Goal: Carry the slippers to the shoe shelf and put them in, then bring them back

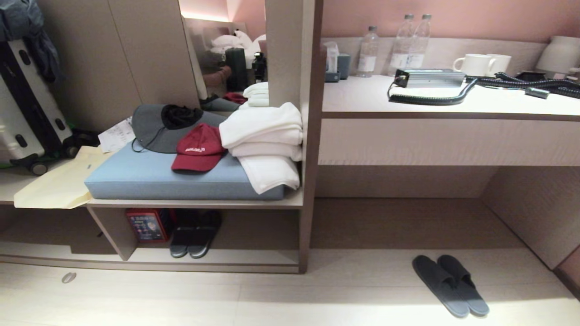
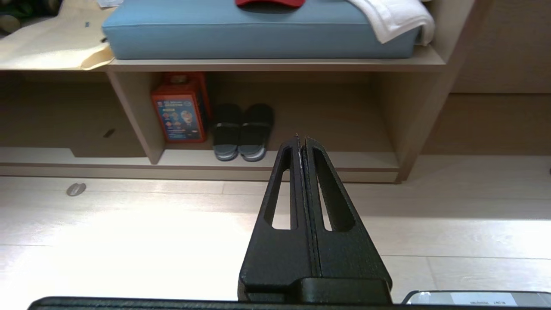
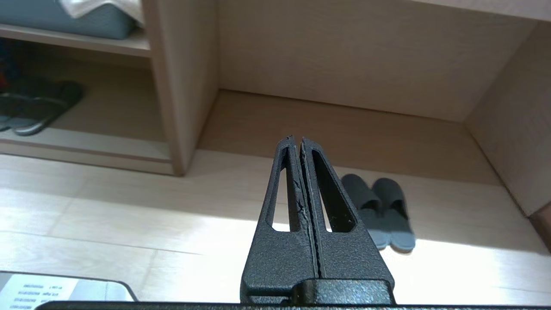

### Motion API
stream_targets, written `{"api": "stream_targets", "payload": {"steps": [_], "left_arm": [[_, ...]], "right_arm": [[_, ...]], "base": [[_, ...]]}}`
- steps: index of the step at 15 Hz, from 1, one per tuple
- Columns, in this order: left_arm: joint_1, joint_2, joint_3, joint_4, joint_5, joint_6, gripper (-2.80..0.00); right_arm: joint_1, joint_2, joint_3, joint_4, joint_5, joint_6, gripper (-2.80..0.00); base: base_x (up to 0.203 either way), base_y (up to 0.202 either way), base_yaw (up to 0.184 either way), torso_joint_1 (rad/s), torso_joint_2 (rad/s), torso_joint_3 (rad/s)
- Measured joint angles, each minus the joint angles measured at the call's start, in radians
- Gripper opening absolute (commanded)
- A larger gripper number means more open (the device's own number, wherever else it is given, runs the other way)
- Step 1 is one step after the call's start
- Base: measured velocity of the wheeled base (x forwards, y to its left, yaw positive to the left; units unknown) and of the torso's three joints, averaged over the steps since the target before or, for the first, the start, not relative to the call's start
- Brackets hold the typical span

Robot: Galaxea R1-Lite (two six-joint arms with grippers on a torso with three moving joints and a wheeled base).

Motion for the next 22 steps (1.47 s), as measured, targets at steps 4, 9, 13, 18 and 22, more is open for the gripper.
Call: {"api": "stream_targets", "payload": {"steps": [4, 9, 13, 18, 22], "left_arm": [[0.000, 0.000, 0.000, 0.000, 0.000, 0.002, -2.80], [0.000, 0.000, 0.000, 0.001, 0.001, 0.000, -2.80], [0.000, 0.000, 0.000, 0.000, 0.000, 0.000, -2.80], [0.000, 0.000, 0.000, 0.000, 0.000, 0.000, -2.80], [0.000, 0.000, 0.000, 0.000, 0.000, 0.000, -2.80]], "right_arm": [[0.000, 0.000, 0.000, -0.001, 0.002, 0.000, -2.80], [0.000, 0.000, 0.000, -0.001, 0.004, 0.000, -2.80], [0.000, 0.000, 0.000, -0.001, 0.003, 0.000, -2.80], [0.000, 0.000, 0.000, -0.001, -0.003, 0.016, -2.80], [0.000, 0.000, 0.000, -0.002, -0.003, 0.050, -2.80]], "base": [[0.000, 0.176, -0.002, 0.004, 0.00, 0.004], [0.000, 0.015, -0.001, 0.001, 0.00, 0.000], [-0.152, -0.001, 0.002, 0.004, 0.00, 0.002], [-0.194, 0.000, -0.001, 0.005, 0.00, 0.002], [-0.198, 0.000, 0.001, 0.001, 0.00, 0.004]]}}
